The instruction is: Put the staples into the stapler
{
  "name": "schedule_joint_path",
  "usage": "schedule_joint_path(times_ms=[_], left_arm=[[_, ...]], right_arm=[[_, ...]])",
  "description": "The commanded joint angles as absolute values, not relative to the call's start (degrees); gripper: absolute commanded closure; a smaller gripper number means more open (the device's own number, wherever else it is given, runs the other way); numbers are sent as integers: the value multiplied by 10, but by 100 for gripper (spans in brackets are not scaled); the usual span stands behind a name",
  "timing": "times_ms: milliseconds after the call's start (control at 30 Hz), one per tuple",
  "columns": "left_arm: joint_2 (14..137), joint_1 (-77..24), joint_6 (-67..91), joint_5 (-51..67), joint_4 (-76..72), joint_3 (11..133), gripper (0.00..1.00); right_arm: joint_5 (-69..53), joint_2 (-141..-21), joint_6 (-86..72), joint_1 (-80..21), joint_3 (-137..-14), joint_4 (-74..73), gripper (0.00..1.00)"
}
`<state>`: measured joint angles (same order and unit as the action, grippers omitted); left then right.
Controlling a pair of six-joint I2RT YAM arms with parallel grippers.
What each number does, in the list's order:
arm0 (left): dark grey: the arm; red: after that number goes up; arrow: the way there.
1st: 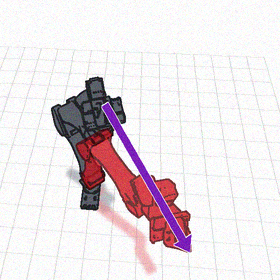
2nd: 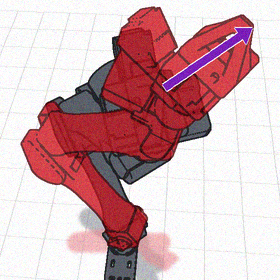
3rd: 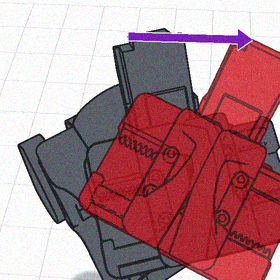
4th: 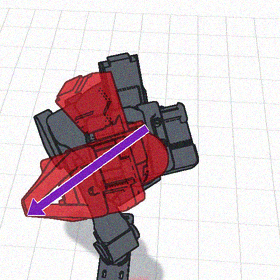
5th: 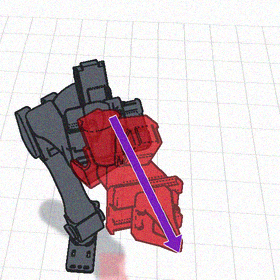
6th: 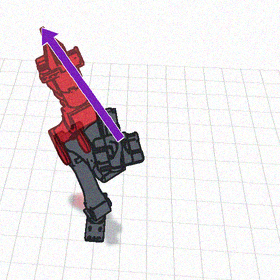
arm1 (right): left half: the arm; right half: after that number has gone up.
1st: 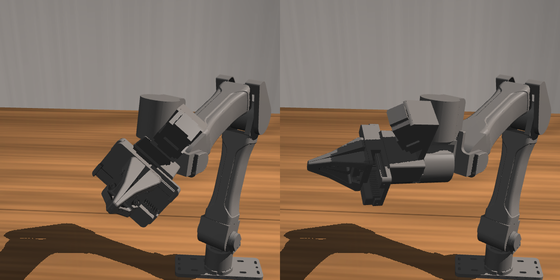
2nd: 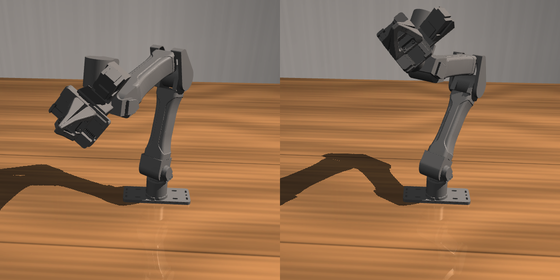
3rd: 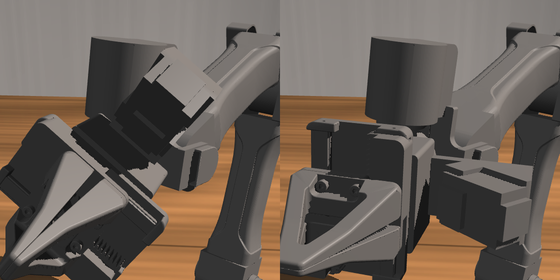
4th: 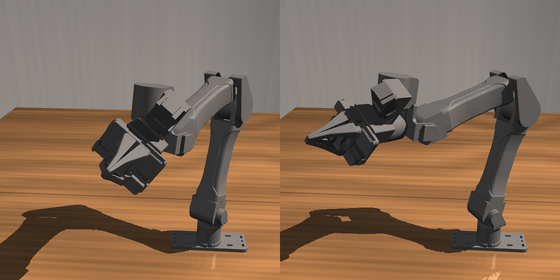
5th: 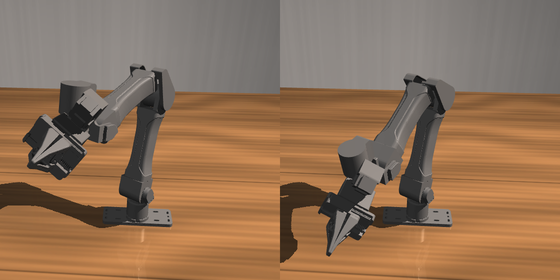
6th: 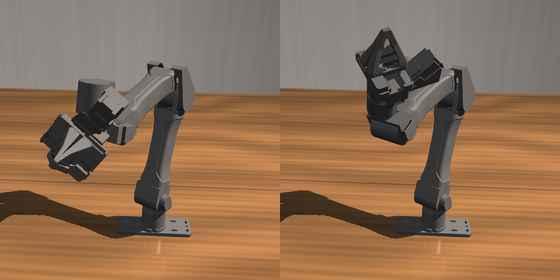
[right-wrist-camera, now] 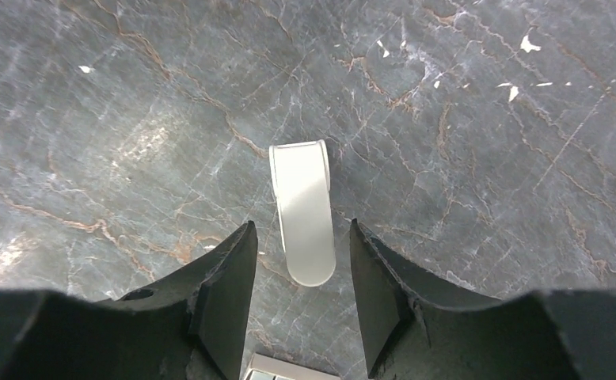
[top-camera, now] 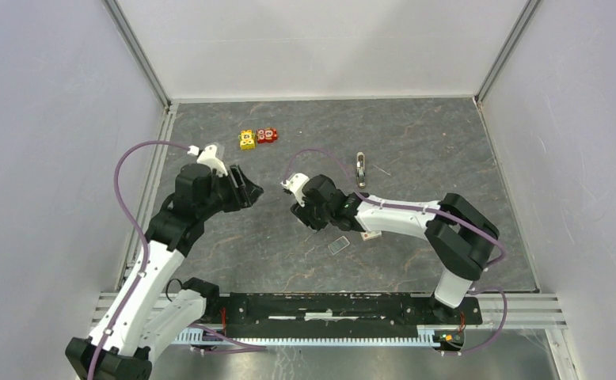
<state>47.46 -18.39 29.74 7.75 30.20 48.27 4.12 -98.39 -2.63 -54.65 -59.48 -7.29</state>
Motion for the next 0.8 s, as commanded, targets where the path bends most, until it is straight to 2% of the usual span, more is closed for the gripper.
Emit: schedule_joint_path(times_ms=[0, 233, 367, 767], left_arm=[[433, -184, 240, 53, 328, 446, 37], [407, -185, 215, 37, 347, 445, 37], [398, -184, 214, 45, 350, 443, 37], [365, -185, 215, 43, 353, 431, 37]], right_arm=[[55, -1017, -5, -552, -633, -96, 48], [79, -1053, 11, -552, -665, -104, 56], [123, -1057, 5, -551, -671, -96, 66], [159, -1142, -30, -463, -778, -75, 67]])
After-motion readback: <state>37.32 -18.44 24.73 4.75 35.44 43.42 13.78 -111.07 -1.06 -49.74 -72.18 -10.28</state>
